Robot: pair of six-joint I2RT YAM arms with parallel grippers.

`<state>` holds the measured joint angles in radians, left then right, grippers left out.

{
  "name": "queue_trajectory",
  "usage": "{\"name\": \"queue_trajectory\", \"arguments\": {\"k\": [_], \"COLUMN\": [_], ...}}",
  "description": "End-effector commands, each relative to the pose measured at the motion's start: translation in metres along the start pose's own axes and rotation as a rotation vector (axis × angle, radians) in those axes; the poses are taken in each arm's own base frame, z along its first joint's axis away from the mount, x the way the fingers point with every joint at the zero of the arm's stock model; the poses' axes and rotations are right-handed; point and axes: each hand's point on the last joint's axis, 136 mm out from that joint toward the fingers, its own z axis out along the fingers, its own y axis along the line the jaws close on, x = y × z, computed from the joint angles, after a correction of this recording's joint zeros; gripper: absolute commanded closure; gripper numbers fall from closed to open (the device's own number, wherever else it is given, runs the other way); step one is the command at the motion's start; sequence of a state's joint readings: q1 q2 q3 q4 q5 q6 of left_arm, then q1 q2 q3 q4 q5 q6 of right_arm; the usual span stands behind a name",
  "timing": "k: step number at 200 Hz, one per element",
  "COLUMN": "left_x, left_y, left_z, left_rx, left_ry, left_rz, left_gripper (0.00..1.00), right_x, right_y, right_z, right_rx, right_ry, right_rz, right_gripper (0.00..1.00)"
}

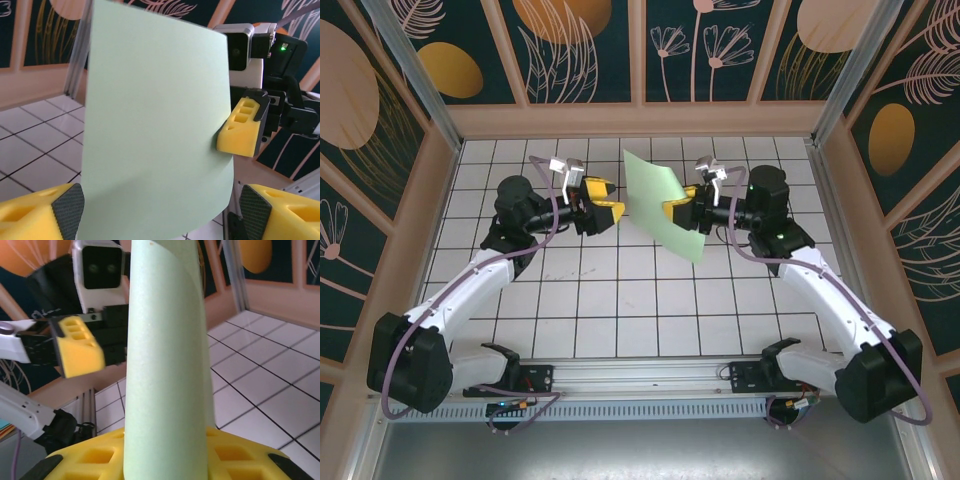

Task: Fold a paper plane with a square sheet of paper (fold left side to right side)
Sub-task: Place a square sheet of paper at the center of the table.

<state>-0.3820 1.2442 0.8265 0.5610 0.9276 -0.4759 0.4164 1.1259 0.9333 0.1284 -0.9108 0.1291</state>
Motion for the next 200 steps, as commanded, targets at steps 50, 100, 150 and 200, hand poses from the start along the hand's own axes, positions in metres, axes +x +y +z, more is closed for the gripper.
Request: {"name": "queue_trajectory", "arguments": {"k": [50, 100, 150, 200], "left_x": [-0.007, 0.008, 0.054, 0.119], "left_y": [-0.027, -0.006, 0.048, 0.1], "left_z": [-0.002, -0.002, -0.002, -0.009], "left_rx": [0.147, 0.062, -0.137, -0.319], "left_ry": [-0.03, -0.033, 0.003, 0.063], "left_rz": [0.028, -0.04, -0.253, -0.47], "left_gripper": [0.39, 1.0, 1.0, 1.0], "right_x": [-0.018, -0.01, 0.025, 0.083], "right_y": [0.022, -0.018, -0.097, -0.155], "right_z": [-0.005, -0.009, -0.032, -0.052], "right_rx": [-0.07, 0.124, 0.534, 0.808], "right_ry": [-0.043, -0.048, -0.002, 0.111], "right_rz": [-0.063, -0.005, 0.115, 0.273], "right_gripper": [0.66, 0.55, 0.28, 0.08]}}
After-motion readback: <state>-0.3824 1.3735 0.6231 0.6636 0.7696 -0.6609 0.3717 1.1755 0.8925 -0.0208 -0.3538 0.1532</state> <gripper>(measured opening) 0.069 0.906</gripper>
